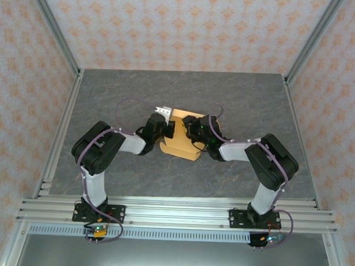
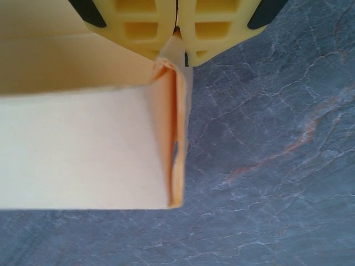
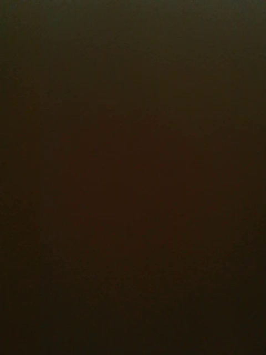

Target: Fold the paper box

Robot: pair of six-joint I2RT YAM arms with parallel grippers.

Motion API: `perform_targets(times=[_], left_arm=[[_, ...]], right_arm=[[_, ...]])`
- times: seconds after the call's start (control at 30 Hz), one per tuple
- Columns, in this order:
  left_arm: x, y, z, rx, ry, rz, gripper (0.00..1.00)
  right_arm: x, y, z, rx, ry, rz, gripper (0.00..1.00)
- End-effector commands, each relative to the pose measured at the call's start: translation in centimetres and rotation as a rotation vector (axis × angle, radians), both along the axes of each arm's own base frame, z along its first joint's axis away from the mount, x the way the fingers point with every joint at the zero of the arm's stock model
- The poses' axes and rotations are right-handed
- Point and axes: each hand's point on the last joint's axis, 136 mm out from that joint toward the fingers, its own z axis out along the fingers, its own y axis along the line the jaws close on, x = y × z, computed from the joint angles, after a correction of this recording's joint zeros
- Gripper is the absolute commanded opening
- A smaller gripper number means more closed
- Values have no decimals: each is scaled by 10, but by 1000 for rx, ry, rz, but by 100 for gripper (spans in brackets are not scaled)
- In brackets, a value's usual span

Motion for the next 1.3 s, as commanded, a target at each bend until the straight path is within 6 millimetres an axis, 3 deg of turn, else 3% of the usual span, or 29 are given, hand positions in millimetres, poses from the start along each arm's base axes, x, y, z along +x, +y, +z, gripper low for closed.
perform_targets(times=[0.0,0.1,0.23,0.37,0.43,0.53,0.63,0.77,0.93,1.07,1.17,1.27], left_arm=[[0,-8,14,-19,-35,-34,0],[-7,-8,11,-22,-30,-38,0],[-10,-7,5,-12,-21,-37,0],[-12,-6,10,2,-31,-46,0],[-13,-5,13,28,-40,-59,0],[-15,-2,21,67,-52,-71,0],[-20,2,23,100,-68,-83,0],[-30,0,29,99,-84,-127,0],[-34,-3,26,124,-91,-169,0],[-33,-8,28,117,-96,-192,0],[-34,-9,23,116,-93,-198,0],[-33,-11,21,108,-90,-203,5]], right_arm=[[-20,-2,9,-26,-7,58,38],[-35,-5,33,5,-55,84,41],[-52,-32,55,-59,-87,35,47],[-63,-51,92,-177,-172,45,53],[-59,-59,105,-332,-201,93,61],[-43,-62,115,-503,-262,240,65],[-18,-58,103,-686,-360,380,65],[8,-53,74,-873,-332,592,62],[6,-18,49,-784,-320,845,57],[3,-6,28,-720,-293,915,56],[0,-3,11,-706,-253,960,51],[0,-3,-3,-709,-220,966,47]])
